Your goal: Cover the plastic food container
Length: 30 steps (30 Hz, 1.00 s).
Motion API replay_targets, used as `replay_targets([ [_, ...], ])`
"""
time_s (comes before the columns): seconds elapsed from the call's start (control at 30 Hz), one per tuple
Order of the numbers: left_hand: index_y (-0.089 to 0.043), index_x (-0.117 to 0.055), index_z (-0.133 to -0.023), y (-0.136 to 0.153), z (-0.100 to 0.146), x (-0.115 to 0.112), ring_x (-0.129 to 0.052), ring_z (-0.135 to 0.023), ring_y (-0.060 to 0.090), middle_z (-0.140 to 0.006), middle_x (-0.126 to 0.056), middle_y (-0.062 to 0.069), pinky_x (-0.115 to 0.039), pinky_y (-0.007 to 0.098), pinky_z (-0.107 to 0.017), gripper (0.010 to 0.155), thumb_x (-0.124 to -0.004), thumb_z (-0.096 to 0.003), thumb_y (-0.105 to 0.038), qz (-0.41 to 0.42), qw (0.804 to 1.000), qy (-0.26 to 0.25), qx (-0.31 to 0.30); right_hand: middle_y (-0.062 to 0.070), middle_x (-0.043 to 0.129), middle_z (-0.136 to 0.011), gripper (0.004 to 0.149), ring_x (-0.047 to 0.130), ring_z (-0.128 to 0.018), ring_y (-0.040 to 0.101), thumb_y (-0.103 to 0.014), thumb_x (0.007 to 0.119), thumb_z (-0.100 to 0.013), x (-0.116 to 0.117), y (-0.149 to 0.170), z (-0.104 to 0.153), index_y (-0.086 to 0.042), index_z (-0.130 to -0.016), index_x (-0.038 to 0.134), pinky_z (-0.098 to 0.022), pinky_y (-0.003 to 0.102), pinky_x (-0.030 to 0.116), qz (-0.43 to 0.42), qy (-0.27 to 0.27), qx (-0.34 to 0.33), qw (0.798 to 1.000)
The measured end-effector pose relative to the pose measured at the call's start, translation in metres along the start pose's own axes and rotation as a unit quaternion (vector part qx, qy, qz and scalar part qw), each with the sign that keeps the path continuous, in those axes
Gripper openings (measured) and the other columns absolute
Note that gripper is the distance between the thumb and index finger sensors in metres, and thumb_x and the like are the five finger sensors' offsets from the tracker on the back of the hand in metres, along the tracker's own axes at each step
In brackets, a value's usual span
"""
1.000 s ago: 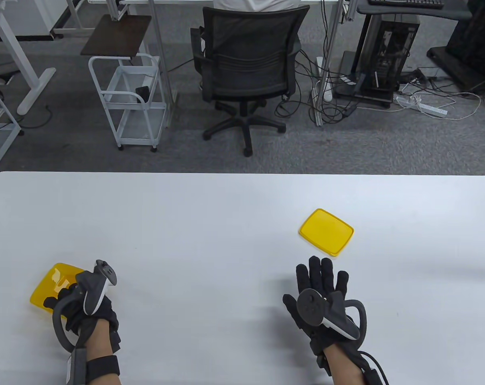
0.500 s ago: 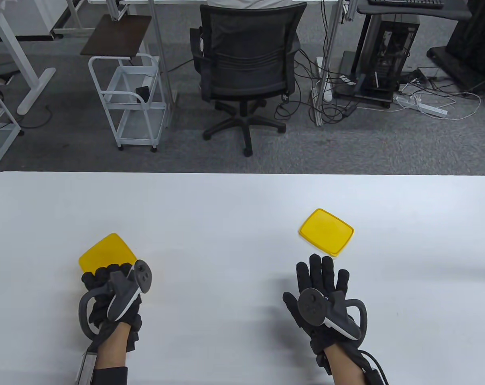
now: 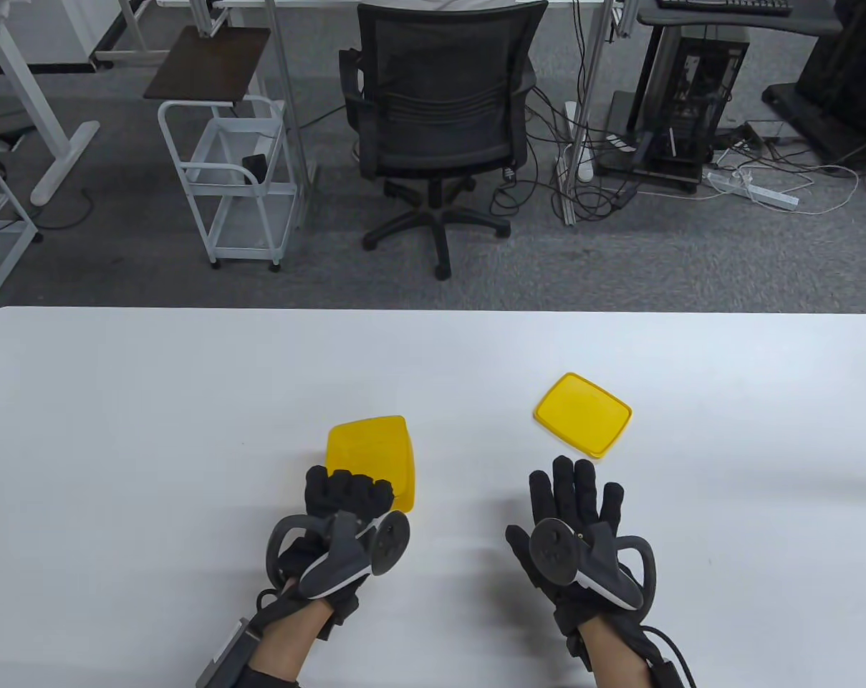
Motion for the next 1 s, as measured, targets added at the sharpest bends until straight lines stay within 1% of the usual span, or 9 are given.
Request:
replay_targets([
  [0.13, -0.022, -0.056, -0.106, -0.023, -0.005, -0.009, -0.057, -0.105, 0.034, -0.103, -0.072, 0.005, -0.03, 0.069, -0.082, 0.045, -0.064, -0.0623, -0.03, 0.008, 0.999, 0.001, -0.032, 0.027, 0.008, -0.12, 0.079, -0.001, -0.105, 0.048, -0.06, 0.048, -0.065, 0.0, 0.0, 0.0, -0.011, -0.119, 0.017, -0.076, 0.073, 0.011, 0.004, 0.0, 0.001, 1.0],
  [0.3, -0.023, -0.056, -0.106, -0.041, -0.013, -0.023, -0.058, -0.104, 0.034, -0.102, -0.072, 0.005, -0.029, 0.069, -0.082, 0.045, -0.064, -0.0623, -0.031, -0.018, 0.998, 0.018, -0.053, 0.027, 0.008, -0.12, 0.079, -0.001, -0.105, 0.048, -0.06, 0.048, -0.065, 0.0, 0.0, 0.001, -0.011, -0.119, 0.017, -0.076, 0.073, 0.011, 0.006, -0.002, 0.002, 1.0],
  [0.53, -0.024, -0.055, -0.106, -0.052, -0.025, -0.034, -0.056, -0.105, 0.034, -0.103, -0.071, 0.004, -0.027, 0.069, -0.082, 0.045, -0.064, -0.0625, -0.031, -0.024, 0.997, 0.039, -0.064, 0.027, 0.008, -0.12, 0.079, -0.001, -0.105, 0.048, -0.06, 0.049, -0.065, 0.0, 0.001, 0.001, -0.011, -0.119, 0.018, -0.076, 0.073, 0.012, 0.008, 0.0, 0.002, 1.0],
  [0.73, -0.024, -0.056, -0.106, -0.058, -0.026, -0.044, -0.056, -0.105, 0.033, -0.103, -0.071, 0.004, -0.027, 0.069, -0.082, 0.045, -0.065, -0.0625, -0.031, -0.049, 0.995, 0.048, -0.069, 0.027, 0.009, -0.12, 0.079, 0.0, -0.105, 0.048, -0.06, 0.049, -0.065, 0.0, 0.0, 0.001, -0.011, -0.119, 0.017, -0.076, 0.073, 0.012, 0.012, -0.001, 0.002, 1.0],
  [0.87, -0.024, -0.055, -0.106, -0.059, -0.025, -0.045, -0.057, -0.105, 0.033, -0.104, -0.071, 0.004, -0.027, 0.069, -0.082, 0.045, -0.065, -0.0625, -0.032, -0.058, 0.995, 0.048, -0.069, 0.027, 0.008, -0.12, 0.079, 0.0, -0.105, 0.048, -0.06, 0.049, -0.065, 0.0, -0.001, 0.002, -0.011, -0.119, 0.017, -0.076, 0.073, 0.012, 0.014, 0.001, 0.0, 1.0],
  [0.93, -0.023, -0.052, -0.109, -0.058, -0.022, -0.041, -0.054, -0.107, 0.035, -0.109, -0.066, 0.006, -0.026, 0.069, -0.082, 0.051, -0.064, -0.062, -0.036, -0.061, 0.995, 0.047, -0.069, 0.027, 0.009, -0.12, 0.079, 0.0, -0.105, 0.048, -0.059, 0.049, -0.065, 0.0, -0.001, 0.002, -0.011, -0.119, 0.018, -0.076, 0.073, 0.012, 0.014, -0.001, -0.001, 1.0],
  [1.0, -0.022, -0.041, -0.114, -0.055, -0.015, -0.033, -0.043, -0.111, 0.038, -0.12, -0.052, 0.009, -0.023, 0.069, -0.082, 0.061, -0.064, -0.0614, -0.042, -0.067, 0.993, 0.051, -0.077, 0.028, 0.009, -0.12, 0.079, 0.0, -0.105, 0.048, -0.059, 0.049, -0.065, 0.002, -0.002, 0.002, -0.011, -0.119, 0.018, -0.076, 0.073, 0.012, 0.013, -0.003, -0.004, 1.0],
])
Point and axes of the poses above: the tracker on the back of each hand, its own y axis roughly to the little-finger side, its own z axis roughly from the fingertips to the wrist, x = y × z, the point moved 5 cm from there along -z, roughly from the wrist to the fingertips
